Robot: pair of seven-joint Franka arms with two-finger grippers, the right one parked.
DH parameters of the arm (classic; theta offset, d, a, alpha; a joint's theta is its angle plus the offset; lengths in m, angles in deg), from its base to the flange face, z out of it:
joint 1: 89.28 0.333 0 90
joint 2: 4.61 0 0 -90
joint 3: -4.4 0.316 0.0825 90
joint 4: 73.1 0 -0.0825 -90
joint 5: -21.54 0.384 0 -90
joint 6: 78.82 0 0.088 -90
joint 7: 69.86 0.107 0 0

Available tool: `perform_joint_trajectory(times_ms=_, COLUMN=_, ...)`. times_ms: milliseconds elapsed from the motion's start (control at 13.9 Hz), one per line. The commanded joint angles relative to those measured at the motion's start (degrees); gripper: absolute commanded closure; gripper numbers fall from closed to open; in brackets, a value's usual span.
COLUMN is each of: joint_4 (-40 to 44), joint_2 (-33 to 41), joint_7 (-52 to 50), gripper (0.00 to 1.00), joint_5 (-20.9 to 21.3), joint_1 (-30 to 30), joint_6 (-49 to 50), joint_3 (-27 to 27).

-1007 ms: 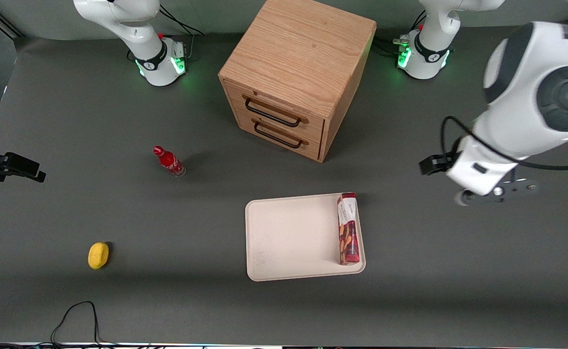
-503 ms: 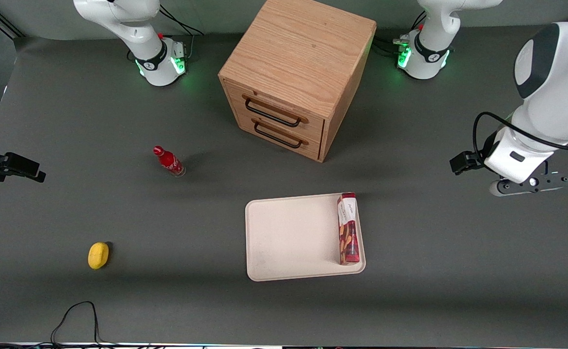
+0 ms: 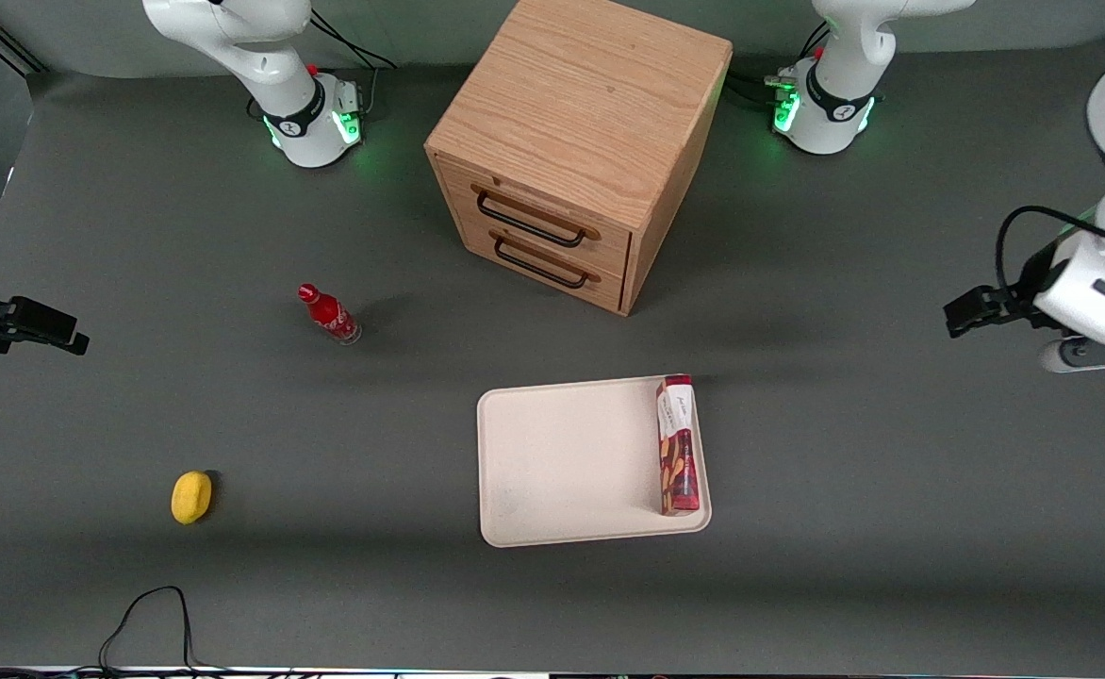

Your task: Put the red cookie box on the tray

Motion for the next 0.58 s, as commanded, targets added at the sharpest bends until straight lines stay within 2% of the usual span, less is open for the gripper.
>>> perform_joint_trajectory(times_ms=0, joint_4=3.09, joint_2=-0.39, joint_7=1.68, gripper=0.00, joint_5=-1.06, joint_1=-2.23, joint_6=2.46, joint_3=2.15)
perform_joint_trajectory(times_ms=144, joint_4=3.72, joint_2=-0.48, joint_7=1.60, gripper=0.00, joint_5=-1.49, joint_1=-2.23, joint_6=2.91, joint_3=2.24)
perform_joint_trajectory(times_ms=288, joint_4=3.89, joint_2=-0.48, joint_7=1.59, gripper=0.00, joint_5=-4.73, joint_1=-1.44, joint_6=3.96, joint_3=2.24)
perform_joint_trajectory(times_ms=503, joint_4=4.51, joint_2=-0.39, joint_7=4.22, gripper=0.00, joint_5=-4.66, joint_1=-1.18, joint_6=7.04, joint_3=2.24)
